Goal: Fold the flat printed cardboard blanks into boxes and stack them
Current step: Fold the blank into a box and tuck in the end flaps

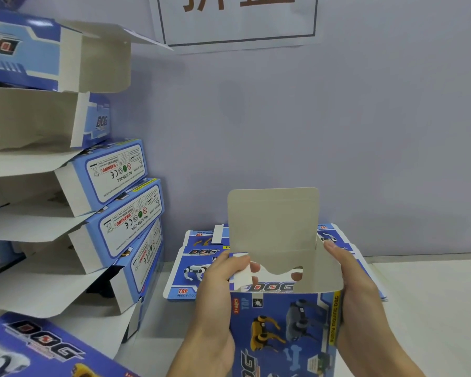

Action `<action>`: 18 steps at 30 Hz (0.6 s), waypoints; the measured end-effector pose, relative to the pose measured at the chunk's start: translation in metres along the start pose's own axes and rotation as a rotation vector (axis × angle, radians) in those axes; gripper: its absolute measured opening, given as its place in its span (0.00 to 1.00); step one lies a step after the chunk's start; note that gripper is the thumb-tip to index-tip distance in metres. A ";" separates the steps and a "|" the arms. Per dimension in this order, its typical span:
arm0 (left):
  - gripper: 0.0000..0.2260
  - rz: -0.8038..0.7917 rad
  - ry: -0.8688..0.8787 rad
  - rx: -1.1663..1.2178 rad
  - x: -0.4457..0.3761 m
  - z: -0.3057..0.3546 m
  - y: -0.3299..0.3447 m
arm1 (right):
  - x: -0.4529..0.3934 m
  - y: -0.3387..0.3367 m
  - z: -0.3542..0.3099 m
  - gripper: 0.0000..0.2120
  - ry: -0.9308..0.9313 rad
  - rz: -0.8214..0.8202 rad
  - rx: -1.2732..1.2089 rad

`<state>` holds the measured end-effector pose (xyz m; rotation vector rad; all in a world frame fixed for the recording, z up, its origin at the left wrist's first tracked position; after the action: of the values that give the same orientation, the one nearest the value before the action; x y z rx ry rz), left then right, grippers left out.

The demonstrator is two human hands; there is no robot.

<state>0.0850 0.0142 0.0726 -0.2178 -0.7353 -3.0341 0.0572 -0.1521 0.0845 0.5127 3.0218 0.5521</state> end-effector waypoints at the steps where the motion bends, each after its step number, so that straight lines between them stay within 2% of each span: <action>1: 0.18 0.010 0.004 -0.001 0.000 -0.001 -0.001 | 0.002 -0.002 0.000 0.17 -0.008 -0.010 -0.013; 3: 0.16 0.052 0.007 0.013 0.000 -0.001 -0.002 | 0.006 -0.002 0.001 0.22 0.008 -0.045 -0.045; 6: 0.16 0.103 0.003 0.039 -0.001 -0.003 -0.001 | -0.004 0.000 -0.001 0.33 0.006 -0.001 0.014; 7: 0.17 0.114 0.002 0.045 -0.001 -0.003 -0.001 | -0.008 0.002 -0.004 0.32 -0.009 -0.002 0.080; 10: 0.18 0.122 -0.009 0.059 0.000 -0.002 -0.001 | -0.009 0.006 -0.003 0.08 -0.005 -0.126 0.214; 12: 0.17 0.107 -0.006 0.045 0.001 0.000 -0.003 | -0.010 0.004 0.002 0.11 0.010 -0.154 0.295; 15: 0.15 0.070 -0.013 0.024 0.003 0.001 -0.004 | -0.009 0.000 0.004 0.13 0.046 -0.062 0.296; 18: 0.22 0.008 -0.081 0.025 0.006 0.001 -0.003 | -0.007 0.004 0.003 0.13 0.054 -0.074 0.278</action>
<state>0.0794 0.0172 0.0730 -0.3440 -0.7743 -3.0229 0.0650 -0.1501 0.0826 0.3971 3.1715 0.1446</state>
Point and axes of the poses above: each hand's wrist, its own x-axis away from the middle knuckle, its own y-axis out of the palm, z = x × y, the point moved 7 cm from there along -x, towards the middle knuckle, and after that the axes turned 5 degrees about x, right-handed, at the moved point
